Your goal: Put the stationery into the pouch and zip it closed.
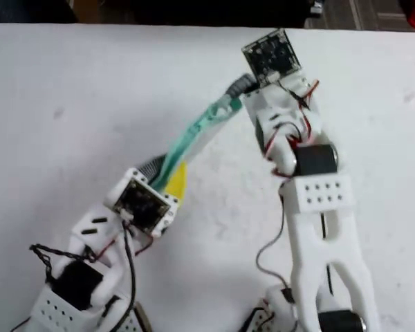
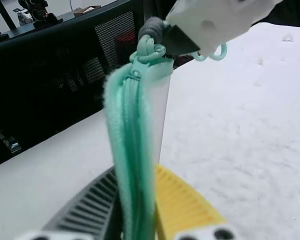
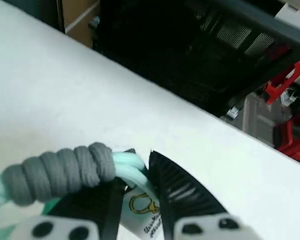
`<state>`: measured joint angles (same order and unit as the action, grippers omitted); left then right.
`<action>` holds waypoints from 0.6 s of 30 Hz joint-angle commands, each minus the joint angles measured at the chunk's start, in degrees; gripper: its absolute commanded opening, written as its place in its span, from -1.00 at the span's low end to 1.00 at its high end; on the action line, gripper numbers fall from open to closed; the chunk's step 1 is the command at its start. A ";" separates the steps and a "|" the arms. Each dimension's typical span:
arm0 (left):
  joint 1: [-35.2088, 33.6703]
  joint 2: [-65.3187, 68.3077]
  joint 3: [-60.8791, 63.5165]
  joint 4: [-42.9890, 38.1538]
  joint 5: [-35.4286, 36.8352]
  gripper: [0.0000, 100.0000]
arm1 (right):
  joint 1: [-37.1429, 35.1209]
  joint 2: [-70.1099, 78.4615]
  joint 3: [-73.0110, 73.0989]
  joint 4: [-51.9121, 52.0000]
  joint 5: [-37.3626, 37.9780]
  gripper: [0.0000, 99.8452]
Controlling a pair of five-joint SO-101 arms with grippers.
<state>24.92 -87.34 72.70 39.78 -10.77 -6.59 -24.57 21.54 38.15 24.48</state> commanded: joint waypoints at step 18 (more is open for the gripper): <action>0.31 -17.01 4.84 4.84 -0.26 -0.96 | 12.26 20.18 -2.90 -14.99 -0.18 -0.97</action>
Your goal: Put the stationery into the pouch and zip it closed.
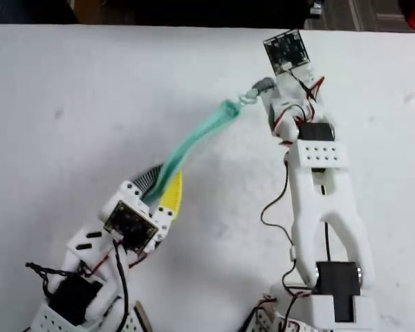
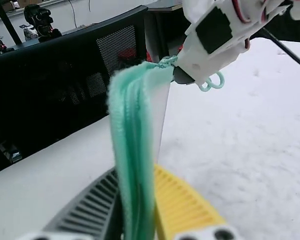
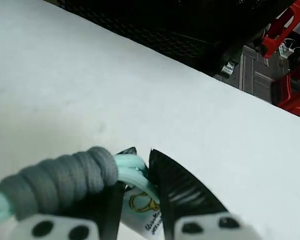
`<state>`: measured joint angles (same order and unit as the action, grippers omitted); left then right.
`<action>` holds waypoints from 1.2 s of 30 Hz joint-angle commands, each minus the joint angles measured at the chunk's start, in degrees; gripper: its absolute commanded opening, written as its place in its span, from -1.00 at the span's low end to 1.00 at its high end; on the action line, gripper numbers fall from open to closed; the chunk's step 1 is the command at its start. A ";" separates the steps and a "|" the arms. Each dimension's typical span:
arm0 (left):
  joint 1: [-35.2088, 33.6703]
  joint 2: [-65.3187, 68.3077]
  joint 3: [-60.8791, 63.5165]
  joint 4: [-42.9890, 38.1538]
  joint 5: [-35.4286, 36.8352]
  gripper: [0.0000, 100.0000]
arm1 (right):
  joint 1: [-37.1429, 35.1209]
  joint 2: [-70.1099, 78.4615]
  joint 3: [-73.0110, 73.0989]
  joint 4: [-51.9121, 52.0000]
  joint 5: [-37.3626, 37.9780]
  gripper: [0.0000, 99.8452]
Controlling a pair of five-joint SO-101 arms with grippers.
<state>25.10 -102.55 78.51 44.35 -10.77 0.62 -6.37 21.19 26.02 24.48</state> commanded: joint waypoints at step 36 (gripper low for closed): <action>0.04 -1.80 -0.70 0.26 0.09 -0.96 | -13.85 -36.79 -12.04 66.24 -0.62 -0.29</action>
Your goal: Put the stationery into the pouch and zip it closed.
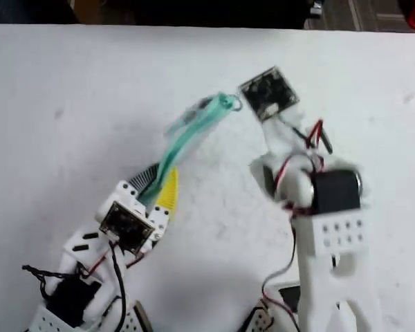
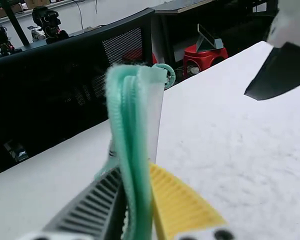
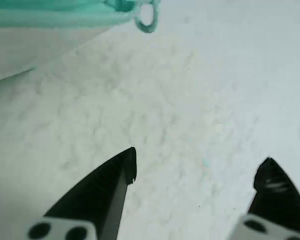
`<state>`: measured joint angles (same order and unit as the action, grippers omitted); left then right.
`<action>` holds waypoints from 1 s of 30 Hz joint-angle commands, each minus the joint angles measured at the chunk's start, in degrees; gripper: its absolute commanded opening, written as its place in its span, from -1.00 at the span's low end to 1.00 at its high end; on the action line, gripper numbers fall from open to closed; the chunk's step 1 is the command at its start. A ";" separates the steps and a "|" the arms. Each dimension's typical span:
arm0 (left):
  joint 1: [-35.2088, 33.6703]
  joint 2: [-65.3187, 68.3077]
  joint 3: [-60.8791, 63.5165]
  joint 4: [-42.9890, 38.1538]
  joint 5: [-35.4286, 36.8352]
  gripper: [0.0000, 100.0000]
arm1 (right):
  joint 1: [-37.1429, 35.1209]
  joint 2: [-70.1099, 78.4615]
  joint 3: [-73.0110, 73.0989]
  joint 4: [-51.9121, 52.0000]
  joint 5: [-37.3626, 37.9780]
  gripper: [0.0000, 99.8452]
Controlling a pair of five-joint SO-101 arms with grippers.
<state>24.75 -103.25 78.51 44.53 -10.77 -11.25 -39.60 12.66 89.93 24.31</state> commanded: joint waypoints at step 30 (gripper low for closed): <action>0.40 -1.10 -0.62 0.26 -0.26 -0.96 | -23.34 41.98 -51.52 8.57 -53.71 -0.09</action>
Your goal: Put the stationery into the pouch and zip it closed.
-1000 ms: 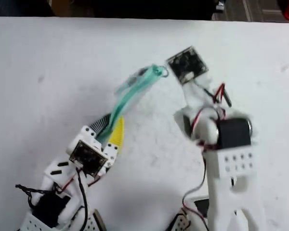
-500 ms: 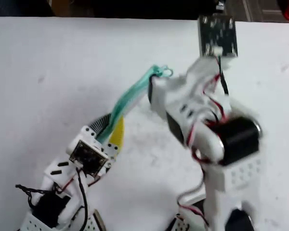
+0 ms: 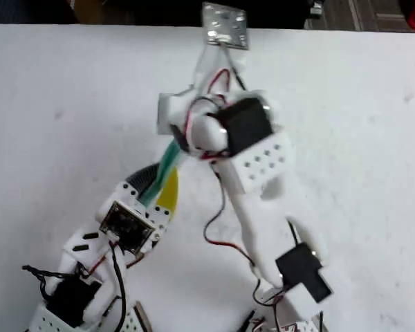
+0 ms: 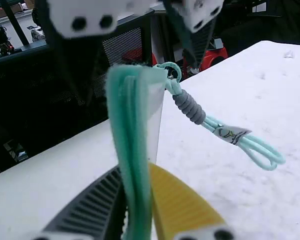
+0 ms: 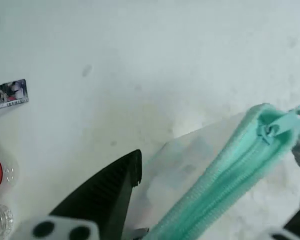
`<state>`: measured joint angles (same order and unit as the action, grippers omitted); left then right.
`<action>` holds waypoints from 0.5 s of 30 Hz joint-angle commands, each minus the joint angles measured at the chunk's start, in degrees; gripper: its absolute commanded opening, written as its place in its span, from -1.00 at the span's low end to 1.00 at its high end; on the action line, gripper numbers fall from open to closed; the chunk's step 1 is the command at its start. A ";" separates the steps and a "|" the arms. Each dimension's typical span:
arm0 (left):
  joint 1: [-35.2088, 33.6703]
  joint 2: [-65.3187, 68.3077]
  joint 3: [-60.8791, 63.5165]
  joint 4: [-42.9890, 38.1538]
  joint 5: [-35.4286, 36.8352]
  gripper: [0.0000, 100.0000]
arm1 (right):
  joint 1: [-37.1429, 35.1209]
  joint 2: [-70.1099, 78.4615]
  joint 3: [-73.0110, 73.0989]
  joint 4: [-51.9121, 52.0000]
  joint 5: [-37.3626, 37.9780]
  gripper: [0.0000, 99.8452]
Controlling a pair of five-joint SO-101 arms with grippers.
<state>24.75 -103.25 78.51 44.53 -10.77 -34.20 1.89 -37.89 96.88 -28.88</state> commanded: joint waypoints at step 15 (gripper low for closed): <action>0.40 -1.10 -0.88 0.62 0.09 -0.69 | 0.75 4.26 2.99 -4.88 7.47 -0.93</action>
<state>24.66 -103.25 78.51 44.53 -10.68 -34.02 5.67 -34.64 95.30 -26.24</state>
